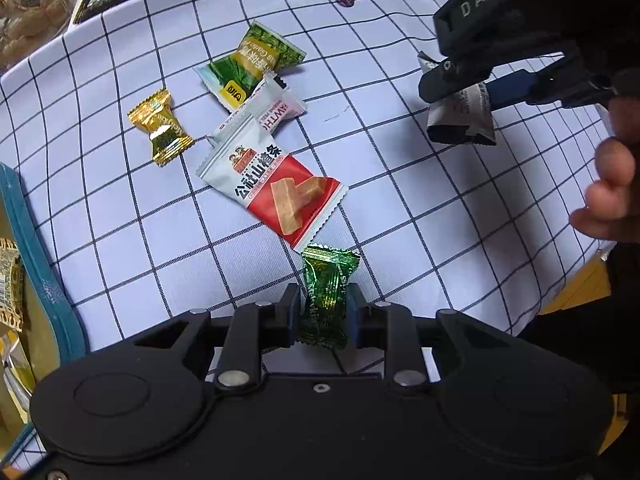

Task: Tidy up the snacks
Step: 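Grasp the white printed packet with the right tool while the left tool grasps the green candy, then carry both snacks over the gold tray and open both tools to drop them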

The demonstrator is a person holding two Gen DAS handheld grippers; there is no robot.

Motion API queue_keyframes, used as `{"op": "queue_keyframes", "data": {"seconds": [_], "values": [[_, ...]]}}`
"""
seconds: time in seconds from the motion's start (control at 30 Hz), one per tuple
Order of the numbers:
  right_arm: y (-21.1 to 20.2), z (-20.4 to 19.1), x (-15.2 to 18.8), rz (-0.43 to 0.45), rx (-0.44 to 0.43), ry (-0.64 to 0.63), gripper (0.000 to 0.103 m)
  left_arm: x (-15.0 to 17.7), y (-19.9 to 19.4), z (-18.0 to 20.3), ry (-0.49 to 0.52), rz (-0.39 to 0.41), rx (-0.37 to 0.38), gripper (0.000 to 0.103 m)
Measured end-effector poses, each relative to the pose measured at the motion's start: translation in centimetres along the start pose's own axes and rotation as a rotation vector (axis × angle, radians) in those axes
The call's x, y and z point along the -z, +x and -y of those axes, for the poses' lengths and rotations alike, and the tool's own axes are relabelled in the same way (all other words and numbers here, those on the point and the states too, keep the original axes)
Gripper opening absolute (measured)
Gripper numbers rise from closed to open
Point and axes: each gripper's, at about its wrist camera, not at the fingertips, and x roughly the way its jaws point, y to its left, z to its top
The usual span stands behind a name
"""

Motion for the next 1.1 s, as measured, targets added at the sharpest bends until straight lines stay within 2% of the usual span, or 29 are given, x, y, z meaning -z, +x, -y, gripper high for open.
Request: {"op": "queue_keyframes", "data": {"seconds": [0.2,0.73,0.9,1.1], "values": [[0.1,-0.2,-0.2,-0.001,-0.002,0.008,0.036,-0.4,-1.2,-1.4,-0.097,0.059,-0.005,0.024],[0.6,-2.8,-0.2,-0.004,-0.01,-0.007,0.036,0.0,-6.1,-9.1,-0.392,0.225,-0.025,0.023],[0.9,-3.7,-0.1,-0.011,-0.015,-0.009,0.036,0.7,-7.6,-12.5,-0.528,0.255,-0.041,0.023],[0.7,-5.9,-0.1,0.005,-0.026,-0.012,0.036,2.5,-8.3,-17.4,-0.721,0.247,-0.108,0.023]]}}
